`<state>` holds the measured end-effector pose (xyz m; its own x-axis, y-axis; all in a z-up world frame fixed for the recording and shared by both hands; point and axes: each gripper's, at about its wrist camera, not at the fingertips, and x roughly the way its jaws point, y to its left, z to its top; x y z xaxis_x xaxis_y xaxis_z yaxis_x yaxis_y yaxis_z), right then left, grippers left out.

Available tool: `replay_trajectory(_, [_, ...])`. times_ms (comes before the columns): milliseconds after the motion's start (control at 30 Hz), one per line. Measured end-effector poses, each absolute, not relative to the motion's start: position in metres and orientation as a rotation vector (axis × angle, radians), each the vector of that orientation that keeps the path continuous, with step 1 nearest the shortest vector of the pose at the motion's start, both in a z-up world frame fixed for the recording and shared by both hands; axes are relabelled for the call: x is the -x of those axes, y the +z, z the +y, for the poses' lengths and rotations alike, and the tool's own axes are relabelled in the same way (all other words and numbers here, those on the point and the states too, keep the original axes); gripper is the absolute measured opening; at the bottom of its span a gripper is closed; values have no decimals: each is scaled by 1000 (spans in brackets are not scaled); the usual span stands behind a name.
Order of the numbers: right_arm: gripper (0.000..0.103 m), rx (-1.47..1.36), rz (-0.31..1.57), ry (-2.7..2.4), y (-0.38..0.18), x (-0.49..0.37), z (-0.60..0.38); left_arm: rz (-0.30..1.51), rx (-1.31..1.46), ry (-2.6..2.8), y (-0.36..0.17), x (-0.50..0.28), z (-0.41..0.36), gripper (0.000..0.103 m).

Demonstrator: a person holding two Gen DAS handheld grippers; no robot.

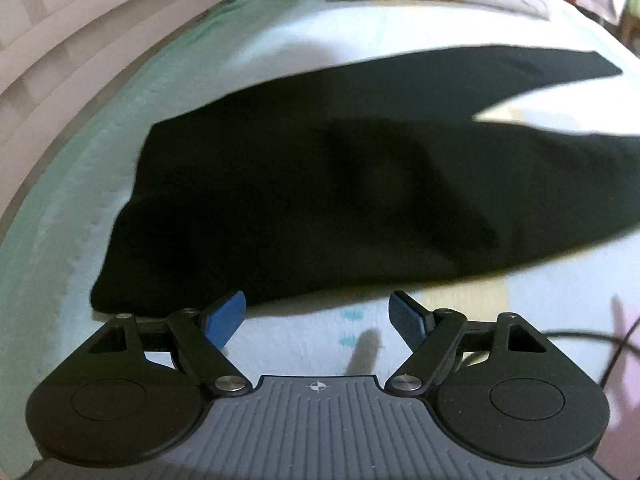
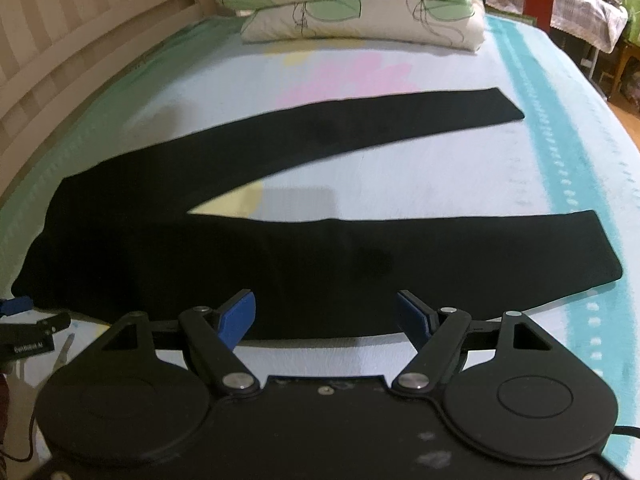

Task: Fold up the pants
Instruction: 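Grasp the pants waist with the left tool while the right tool grasps a leg hem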

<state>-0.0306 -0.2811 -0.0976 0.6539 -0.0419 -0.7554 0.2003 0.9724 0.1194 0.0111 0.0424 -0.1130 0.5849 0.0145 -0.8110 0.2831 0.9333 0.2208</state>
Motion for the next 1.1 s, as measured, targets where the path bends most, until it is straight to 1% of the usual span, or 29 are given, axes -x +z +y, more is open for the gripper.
replay_trajectory(167, [79,-213,875,-156,-120,21,-285,963,-297,-170,-127,-14,45,79])
replay_trajectory(300, [79,-246,915,-180,-135,16,-292,931,-297,-134,-130,-17,39,79])
replay_trajectory(667, [80,-271,941,-181,-148,0,-298,754,-535,-126,-132,-7,8,79])
replay_trajectory(800, [79,-289,929,-244,-152,6,-306,711,-572,-151,-129,4,2,79])
replay_trajectory(900, [79,-308,897,-367,-154,16,-330,701,-561,-174,-127,10,-2,79])
replay_trajectory(1100, [77,-404,857,-605,-158,37,-387,709,-586,-226,-138,-5,-2,79])
